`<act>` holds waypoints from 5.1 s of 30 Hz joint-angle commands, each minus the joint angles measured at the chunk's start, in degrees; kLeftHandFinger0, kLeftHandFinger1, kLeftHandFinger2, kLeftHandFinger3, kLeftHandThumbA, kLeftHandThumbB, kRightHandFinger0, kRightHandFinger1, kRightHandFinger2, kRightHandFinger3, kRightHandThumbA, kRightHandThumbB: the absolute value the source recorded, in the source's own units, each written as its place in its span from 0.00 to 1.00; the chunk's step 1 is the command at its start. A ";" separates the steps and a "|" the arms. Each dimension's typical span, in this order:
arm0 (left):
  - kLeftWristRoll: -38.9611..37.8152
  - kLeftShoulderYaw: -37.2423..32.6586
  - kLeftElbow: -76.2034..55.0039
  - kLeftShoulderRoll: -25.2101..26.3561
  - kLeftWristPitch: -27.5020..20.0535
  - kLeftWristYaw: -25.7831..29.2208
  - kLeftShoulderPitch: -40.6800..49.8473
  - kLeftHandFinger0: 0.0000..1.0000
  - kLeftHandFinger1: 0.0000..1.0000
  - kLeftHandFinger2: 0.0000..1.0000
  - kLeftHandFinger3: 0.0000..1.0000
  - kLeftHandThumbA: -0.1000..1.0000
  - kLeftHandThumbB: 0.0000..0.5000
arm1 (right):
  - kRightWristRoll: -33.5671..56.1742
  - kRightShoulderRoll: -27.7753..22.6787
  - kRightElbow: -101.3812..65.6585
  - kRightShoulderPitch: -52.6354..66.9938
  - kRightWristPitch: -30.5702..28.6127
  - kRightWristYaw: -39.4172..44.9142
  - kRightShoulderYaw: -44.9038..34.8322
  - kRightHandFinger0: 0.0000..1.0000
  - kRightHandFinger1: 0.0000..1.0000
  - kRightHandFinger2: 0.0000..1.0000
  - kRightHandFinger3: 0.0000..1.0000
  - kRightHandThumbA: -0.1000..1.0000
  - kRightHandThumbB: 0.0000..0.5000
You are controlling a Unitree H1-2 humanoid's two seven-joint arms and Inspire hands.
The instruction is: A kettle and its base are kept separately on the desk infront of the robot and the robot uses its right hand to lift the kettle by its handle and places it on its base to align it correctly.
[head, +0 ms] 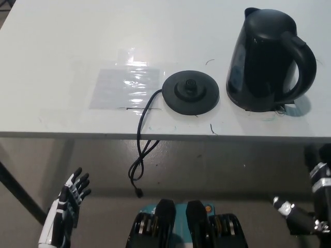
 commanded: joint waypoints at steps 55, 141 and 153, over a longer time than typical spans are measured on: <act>0.50 1.25 -2.95 1.48 -1.59 -0.91 -2.58 1.00 1.00 1.00 1.00 1.00 0.50 | 11.74 -3.40 30.93 -43.69 11.23 -4.35 -10.87 1.00 1.00 1.00 1.00 1.00 0.64; -0.23 1.56 -1.95 2.21 -1.89 -1.35 -3.61 1.00 1.00 1.00 1.00 1.00 0.44 | 1.61 10.21 32.76 -59.80 17.11 -20.15 -3.36 0.00 0.32 0.75 0.81 0.00 0.20; -0.15 1.49 -1.88 2.29 -2.16 -1.44 -3.61 1.00 1.00 1.00 1.00 1.00 0.41 | 0.46 9.35 34.12 -59.75 15.55 -20.72 -2.77 0.00 0.29 0.73 0.79 0.00 0.20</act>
